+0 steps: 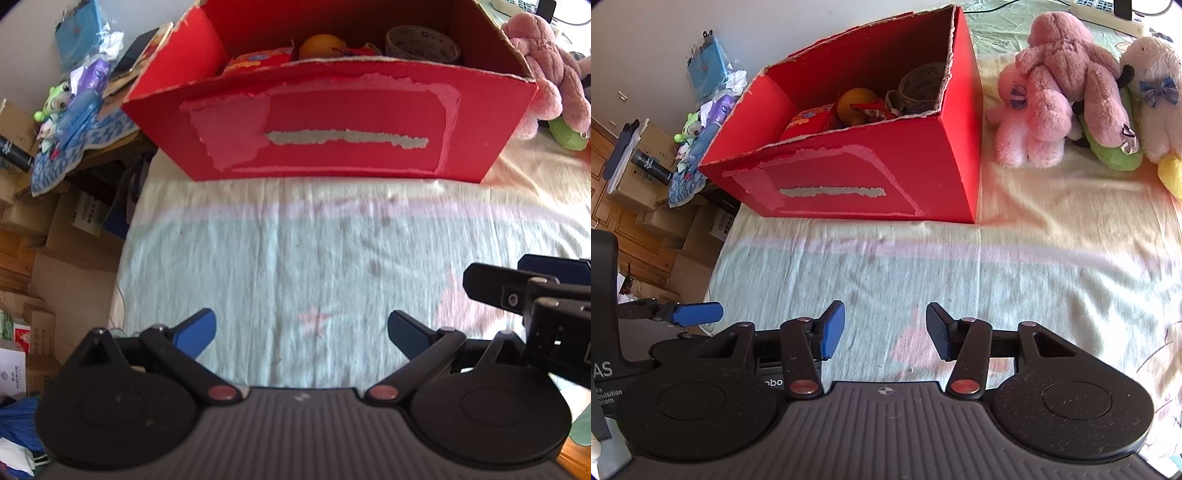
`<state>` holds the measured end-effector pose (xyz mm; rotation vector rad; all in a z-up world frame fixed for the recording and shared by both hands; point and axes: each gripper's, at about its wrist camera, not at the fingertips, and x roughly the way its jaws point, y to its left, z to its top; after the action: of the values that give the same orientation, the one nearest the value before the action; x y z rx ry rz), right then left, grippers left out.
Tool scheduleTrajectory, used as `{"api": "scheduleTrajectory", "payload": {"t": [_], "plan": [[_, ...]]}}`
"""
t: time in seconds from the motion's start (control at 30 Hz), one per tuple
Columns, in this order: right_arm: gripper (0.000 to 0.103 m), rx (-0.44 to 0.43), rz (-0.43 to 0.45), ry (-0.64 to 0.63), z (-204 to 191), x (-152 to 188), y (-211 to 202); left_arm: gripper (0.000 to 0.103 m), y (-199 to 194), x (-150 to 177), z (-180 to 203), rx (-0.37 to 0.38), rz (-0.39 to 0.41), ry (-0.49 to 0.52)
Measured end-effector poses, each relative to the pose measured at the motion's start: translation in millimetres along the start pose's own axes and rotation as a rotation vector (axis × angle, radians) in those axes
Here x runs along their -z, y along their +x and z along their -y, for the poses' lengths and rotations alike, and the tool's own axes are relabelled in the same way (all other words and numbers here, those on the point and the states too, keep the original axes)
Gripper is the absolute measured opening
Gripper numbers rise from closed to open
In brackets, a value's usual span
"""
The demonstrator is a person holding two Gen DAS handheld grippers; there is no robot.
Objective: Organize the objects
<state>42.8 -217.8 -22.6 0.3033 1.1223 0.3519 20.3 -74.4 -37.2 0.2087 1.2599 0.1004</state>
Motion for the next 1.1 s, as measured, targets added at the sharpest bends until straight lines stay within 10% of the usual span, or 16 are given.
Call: {"api": "scheduleTrajectory", "payload": {"t": [1.1], "plan": [[0.052,0.067,0.292,0.093,-39.5,-97.8,-22.1,0.101,-47.2,-119.1,-48.6,0.074,0.293,0.133]]}}
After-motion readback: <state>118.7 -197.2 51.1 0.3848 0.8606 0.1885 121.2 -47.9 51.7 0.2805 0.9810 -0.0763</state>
